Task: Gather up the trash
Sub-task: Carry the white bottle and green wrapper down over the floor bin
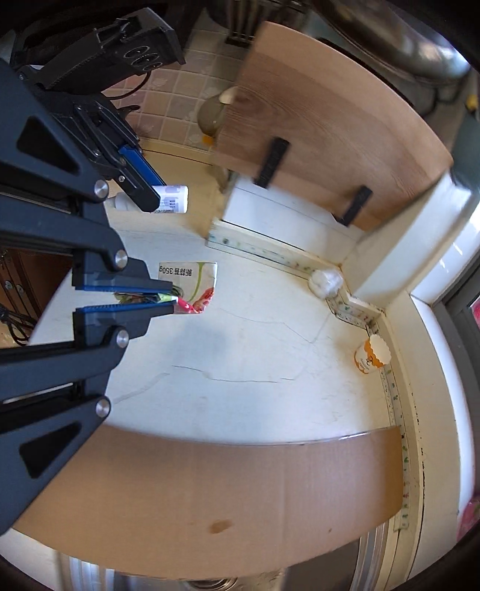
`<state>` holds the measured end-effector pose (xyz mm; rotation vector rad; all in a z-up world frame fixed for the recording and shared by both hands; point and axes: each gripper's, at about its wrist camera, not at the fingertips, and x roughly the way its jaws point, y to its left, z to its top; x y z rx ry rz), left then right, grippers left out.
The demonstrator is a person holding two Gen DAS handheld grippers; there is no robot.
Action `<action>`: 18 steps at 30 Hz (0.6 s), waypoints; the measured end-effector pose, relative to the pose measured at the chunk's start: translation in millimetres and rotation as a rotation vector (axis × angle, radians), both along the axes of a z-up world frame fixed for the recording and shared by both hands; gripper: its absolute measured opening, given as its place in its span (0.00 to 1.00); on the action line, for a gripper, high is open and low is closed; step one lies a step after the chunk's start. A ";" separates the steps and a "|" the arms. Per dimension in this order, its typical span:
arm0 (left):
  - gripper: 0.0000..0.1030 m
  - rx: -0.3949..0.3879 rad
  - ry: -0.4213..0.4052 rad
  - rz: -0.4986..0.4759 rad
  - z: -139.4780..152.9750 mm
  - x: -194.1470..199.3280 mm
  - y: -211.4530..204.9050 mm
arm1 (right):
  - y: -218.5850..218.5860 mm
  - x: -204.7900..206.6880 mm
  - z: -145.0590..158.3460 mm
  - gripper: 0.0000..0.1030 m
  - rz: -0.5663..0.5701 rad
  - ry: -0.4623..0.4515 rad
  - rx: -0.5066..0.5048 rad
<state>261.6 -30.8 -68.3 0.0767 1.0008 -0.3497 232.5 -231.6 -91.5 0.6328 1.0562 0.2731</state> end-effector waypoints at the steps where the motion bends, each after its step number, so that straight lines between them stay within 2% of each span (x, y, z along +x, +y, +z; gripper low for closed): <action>1: 0.22 -0.006 0.000 -0.002 0.3 -13.9 7.3 | 8.6 -14.5 1.5 0.04 -0.002 -0.004 -0.007; 9: 0.22 -0.023 0.026 -0.045 -20.7 -111.4 52.1 | 65.0 -123.0 -14.2 0.04 -0.003 0.020 -0.048; 15: 0.22 -0.018 0.124 -0.060 -63.2 -161.4 68.1 | 94.3 -183.5 -53.2 0.04 0.018 0.124 -0.100; 18: 0.22 0.011 0.171 -0.066 -90.1 -178.6 68.7 | 102.4 -205.1 -76.1 0.05 0.019 0.174 -0.134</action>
